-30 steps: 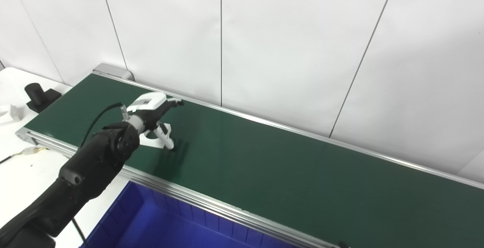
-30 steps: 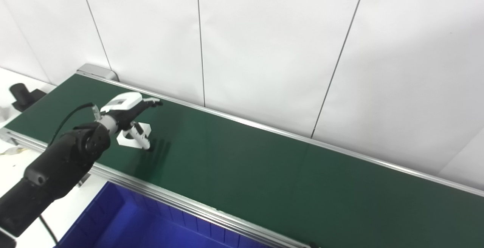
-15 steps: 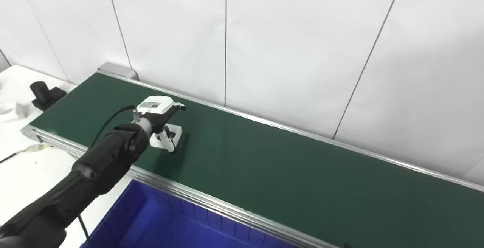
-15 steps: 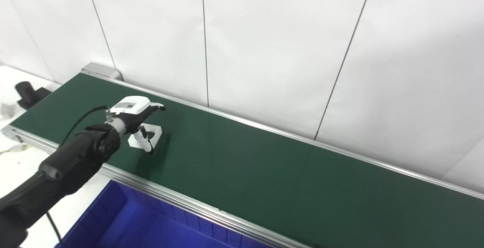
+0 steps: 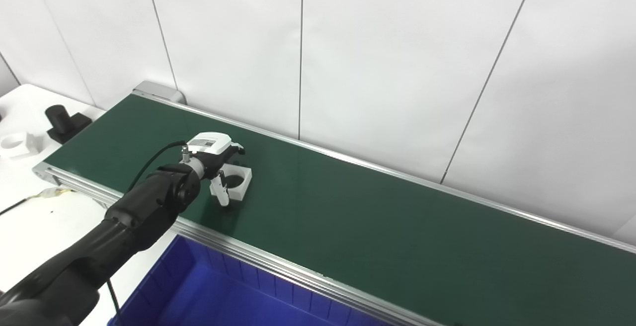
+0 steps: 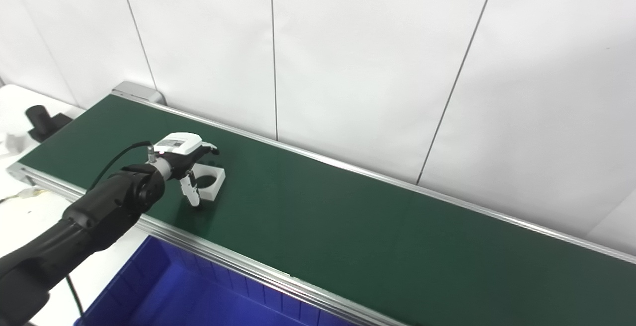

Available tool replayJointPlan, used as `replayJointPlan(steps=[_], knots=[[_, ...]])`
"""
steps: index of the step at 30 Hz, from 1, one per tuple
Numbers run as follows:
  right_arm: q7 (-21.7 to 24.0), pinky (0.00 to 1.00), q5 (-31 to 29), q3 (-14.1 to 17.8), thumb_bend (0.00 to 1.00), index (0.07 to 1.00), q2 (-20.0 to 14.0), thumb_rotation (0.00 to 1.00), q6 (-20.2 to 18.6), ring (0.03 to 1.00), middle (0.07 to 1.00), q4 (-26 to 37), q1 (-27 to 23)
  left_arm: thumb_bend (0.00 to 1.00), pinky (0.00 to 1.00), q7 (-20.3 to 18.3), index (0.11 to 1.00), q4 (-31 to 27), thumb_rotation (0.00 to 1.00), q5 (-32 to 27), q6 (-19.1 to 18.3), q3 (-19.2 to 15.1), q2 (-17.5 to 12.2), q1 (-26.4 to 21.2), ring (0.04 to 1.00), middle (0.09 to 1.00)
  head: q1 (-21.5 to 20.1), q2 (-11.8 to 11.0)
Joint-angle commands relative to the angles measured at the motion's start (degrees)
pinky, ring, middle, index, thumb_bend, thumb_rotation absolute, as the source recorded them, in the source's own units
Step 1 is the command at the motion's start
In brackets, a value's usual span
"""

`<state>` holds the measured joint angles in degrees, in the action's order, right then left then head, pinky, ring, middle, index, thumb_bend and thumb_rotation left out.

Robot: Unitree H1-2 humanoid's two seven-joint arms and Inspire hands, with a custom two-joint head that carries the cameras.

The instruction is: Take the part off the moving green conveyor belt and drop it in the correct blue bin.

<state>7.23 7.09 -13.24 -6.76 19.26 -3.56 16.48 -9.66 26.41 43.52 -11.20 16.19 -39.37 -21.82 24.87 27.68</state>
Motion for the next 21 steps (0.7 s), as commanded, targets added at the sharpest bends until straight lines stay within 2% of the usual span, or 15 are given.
replayJointPlan(steps=[1,2,4,7,9,11,13,15,16,19,21], knots=[[0.1,0.82,-0.7,0.1,0.59,0.969,0.1,0.66,2.9,0.876,0.907,2.2,0.1,0.92,0.79,1.4,0.853,0.9,0.00,1.3,0.3,0.3,-1.0,-1.6,0.829,0.882,-0.1,0.1],[0.1,0.82,-0.7,0.1,0.59,0.969,0.1,0.66,2.9,0.877,0.908,2.3,0.2,0.91,0.74,1.2,0.849,1.3,0.00,1.1,0.2,0.6,-0.9,-1.8,0.834,0.910,-0.1,0.1],[0.1,0.82,-0.7,0.1,0.60,0.970,0.1,0.67,3.0,0.877,0.909,2.4,0.2,0.89,0.71,0.3,0.851,2.1,0.00,0.8,-0.3,1.1,-0.6,-2.1,0.854,0.935,0.0,0.2],[0.0,0.82,-0.6,0.1,0.60,0.972,0.2,0.67,3.0,0.879,0.911,2.7,0.5,0.89,0.75,2.0,0.844,4.1,0.00,1.5,0.7,2.4,-0.2,-2.4,0.863,0.911,-0.2,0.3],[-0.1,0.82,-0.4,0.0,0.60,0.973,0.3,0.68,3.0,0.874,0.909,3.0,0.6,0.90,0.73,4.1,0.798,5.8,0.00,1.7,1.9,2.9,0.3,-2.6,0.809,0.854,-0.3,0.5],[0.0,0.82,-0.6,0.0,0.60,0.974,0.3,0.68,3.0,0.874,0.910,3.0,0.7,0.90,0.71,5.8,0.780,6.8,0.00,1.4,3.0,3.1,0.7,-2.6,0.795,0.837,-0.5,0.6],[0.0,0.82,-0.6,0.0,0.61,0.973,0.3,0.69,3.0,0.874,0.910,3.1,0.7,0.85,0.60,6.2,0.692,7.2,0.00,0.9,3.7,3.1,0.9,-2.5,0.669,0.731,-0.6,0.7],[-0.1,0.81,-0.7,0.0,0.61,0.973,0.4,0.69,3.1,0.874,0.910,3.1,0.7,0.84,0.57,5.9,0.670,7.4,0.00,0.1,4.3,2.9,1.1,-2.6,0.631,0.703,-0.6,0.8],[-0.1,0.81,-0.7,0.0,0.61,0.971,0.4,0.69,3.2,0.873,0.908,3.1,0.7,0.63,0.47,5.6,0.562,7.5,0.00,-0.5,4.5,2.8,1.1,-2.6,0.538,0.550,-0.6,0.8],[0.0,0.81,-0.8,0.0,0.61,0.972,0.4,0.69,3.5,0.875,0.909,3.1,0.6,0.53,0.35,4.7,0.518,7.5,0.00,-1.7,4.7,2.8,1.4,-2.6,0.421,0.446,-0.7,1.0],[0.0,0.81,-0.9,0.0,0.61,0.972,0.4,0.69,3.6,0.874,0.908,3.0,0.6,0.53,0.34,4.3,0.511,7.3,0.00,-1.7,5.3,3.5,1.2,-2.7,0.415,0.444,-0.7,1.0]])
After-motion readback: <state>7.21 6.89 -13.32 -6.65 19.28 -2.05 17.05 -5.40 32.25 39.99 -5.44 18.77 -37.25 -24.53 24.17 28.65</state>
